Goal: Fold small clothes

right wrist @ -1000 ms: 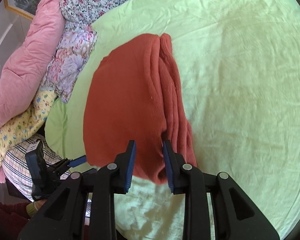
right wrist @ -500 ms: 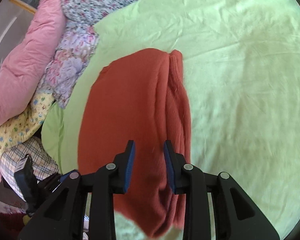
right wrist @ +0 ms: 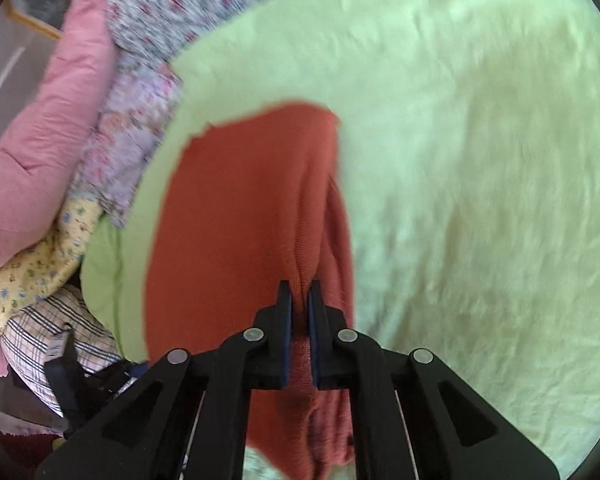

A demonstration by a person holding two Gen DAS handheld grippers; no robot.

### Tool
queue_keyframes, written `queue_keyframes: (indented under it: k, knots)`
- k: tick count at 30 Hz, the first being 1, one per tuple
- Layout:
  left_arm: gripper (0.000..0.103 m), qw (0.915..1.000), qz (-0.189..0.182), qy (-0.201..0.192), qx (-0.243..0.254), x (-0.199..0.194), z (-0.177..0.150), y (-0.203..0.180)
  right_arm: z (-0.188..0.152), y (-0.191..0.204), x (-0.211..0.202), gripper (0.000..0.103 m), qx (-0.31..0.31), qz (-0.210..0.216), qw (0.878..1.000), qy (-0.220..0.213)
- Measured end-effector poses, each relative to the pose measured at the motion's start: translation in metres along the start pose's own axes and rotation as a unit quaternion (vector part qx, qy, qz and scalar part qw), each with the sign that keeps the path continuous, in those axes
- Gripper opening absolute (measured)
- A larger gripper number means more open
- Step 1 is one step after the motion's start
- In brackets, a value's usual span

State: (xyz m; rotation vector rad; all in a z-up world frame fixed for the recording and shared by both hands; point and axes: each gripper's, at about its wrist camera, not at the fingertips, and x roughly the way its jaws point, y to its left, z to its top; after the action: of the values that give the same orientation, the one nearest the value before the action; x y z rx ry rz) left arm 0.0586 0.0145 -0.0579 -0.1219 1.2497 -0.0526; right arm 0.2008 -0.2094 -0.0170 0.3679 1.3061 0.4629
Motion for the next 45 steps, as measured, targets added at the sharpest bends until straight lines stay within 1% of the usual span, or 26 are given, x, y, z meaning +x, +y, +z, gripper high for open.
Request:
queue_keyframes:
  k: [2, 5, 8, 9, 10, 11, 12, 13, 14, 16, 17, 18, 19, 20, 21, 23, 25, 27, 28, 30, 33, 35, 38, 40, 44, 45]
  knots:
    - [0.070, 0.9998, 0.016, 0.000, 0.010, 0.004, -0.002, 0.000, -0.004, -0.007, 0.008, 0.009, 0.011, -0.004, 1.000, 0.000]
    - [0.070, 0.9993, 0.025, -0.003, 0.029, 0.003, -0.009, -0.001, -0.009, -0.009, 0.005, 0.010, 0.021, 0.000, 1.000, -0.012]
    - [0.069, 0.9992, 0.032, -0.009, 0.022, 0.003, -0.009, 0.004, -0.017, -0.005, -0.009, 0.017, 0.027, -0.003, 1.000, -0.013]
    - [0.068, 0.9993, 0.032, -0.015, 0.011, 0.001, -0.007, 0.006, -0.022, -0.001, -0.014, 0.021, 0.029, 0.001, 0.999, -0.017]
    - [0.068, 0.9993, 0.031, -0.020, 0.002, 0.000, -0.004, 0.008, -0.030, 0.000, -0.022, 0.029, 0.030, 0.007, 0.999, -0.022]
    - [0.068, 0.9991, 0.030, -0.028, -0.010, -0.001, -0.001, 0.010, -0.042, 0.004, -0.033, 0.034, 0.024, 0.012, 0.999, -0.030]
    - [0.068, 0.9988, 0.032, -0.033, -0.014, -0.001, 0.001, 0.010, -0.053, 0.007, -0.039, 0.045, 0.017, 0.014, 0.999, -0.035]
    - [0.067, 0.9986, 0.036, -0.035, -0.014, 0.000, 0.000, 0.009, -0.060, 0.011, -0.041, 0.052, 0.012, 0.016, 0.999, -0.037]
    - [0.066, 0.9984, 0.043, -0.036, -0.012, 0.002, 0.000, 0.006, -0.071, 0.015, -0.042, 0.053, 0.005, 0.017, 0.999, -0.033]
    - [0.062, 0.9977, 0.056, -0.038, -0.003, 0.007, -0.002, -0.001, -0.087, 0.019, -0.031, 0.053, -0.005, 0.013, 1.000, -0.003]
    - [0.056, 0.9975, 0.058, -0.041, -0.001, 0.007, -0.002, -0.004, -0.094, 0.020, -0.021, 0.053, -0.006, 0.006, 1.000, 0.016]
    - [0.038, 0.9978, 0.050, -0.044, -0.001, 0.006, -0.001, -0.006, -0.097, 0.019, -0.017, 0.048, -0.006, 0.001, 1.000, 0.021]
    - [0.027, 0.9986, 0.032, -0.043, -0.002, 0.003, 0.000, -0.006, -0.098, 0.019, -0.013, 0.020, -0.005, -0.002, 1.000, 0.022]
    - [0.019, 0.9986, 0.031, -0.043, -0.003, 0.000, -0.001, -0.005, -0.095, 0.017, -0.013, 0.009, 0.003, 0.003, 1.000, 0.019]
    - [0.015, 0.9981, 0.038, -0.047, -0.002, -0.008, -0.001, -0.007, -0.092, 0.015, -0.016, 0.008, 0.012, 0.015, 1.000, 0.014]
    - [0.013, 0.9976, 0.035, -0.059, -0.008, -0.028, -0.001, -0.009, -0.086, 0.022, -0.037, 0.007, 0.001, 0.041, 0.999, -0.020]
    - [0.011, 0.9975, 0.016, -0.064, -0.026, -0.040, 0.000, -0.005, -0.082, 0.031, -0.055, 0.006, -0.028, 0.045, 0.998, -0.039]
    - [0.011, 0.9984, 0.010, -0.050, -0.026, -0.033, -0.001, -0.005, -0.081, 0.030, -0.055, 0.006, -0.053, 0.020, 0.998, -0.031]
    - [0.010, 0.9988, 0.014, -0.042, -0.022, -0.026, -0.003, -0.005, -0.082, 0.023, -0.048, 0.006, -0.061, -0.007, 0.998, -0.019]
    - [0.010, 0.9995, 0.021, -0.020, -0.014, -0.010, -0.005, -0.005, -0.084, 0.008, -0.036, 0.005, -0.053, -0.017, 0.998, -0.004]
    - [0.009, 0.9996, 0.024, -0.007, -0.012, -0.005, -0.011, -0.006, -0.092, 0.000, -0.019, 0.005, -0.062, -0.040, 0.997, 0.020]
    - [0.009, 0.9997, 0.020, -0.008, -0.015, -0.009, -0.010, -0.006, -0.095, 0.001, -0.015, 0.005, -0.072, -0.052, 0.996, 0.024]
    - [0.009, 0.9997, 0.020, 0.005, -0.010, -0.001, -0.013, -0.006, -0.096, -0.005, -0.007, 0.005, -0.063, -0.058, 0.996, 0.034]
    - [0.009, 0.9998, 0.010, 0.010, -0.015, -0.003, -0.013, -0.004, -0.097, -0.008, -0.004, 0.006, -0.050, -0.056, 0.996, 0.038]
    - [0.011, 0.9994, -0.014, 0.025, -0.018, -0.015, -0.019, 0.006, -0.096, -0.003, -0.016, 0.007, -0.049, -0.061, 0.996, 0.040]
    - [0.012, 0.9993, -0.018, 0.026, -0.018, -0.021, -0.020, 0.009, -0.097, -0.003, -0.023, 0.011, -0.045, -0.064, 0.996, 0.040]
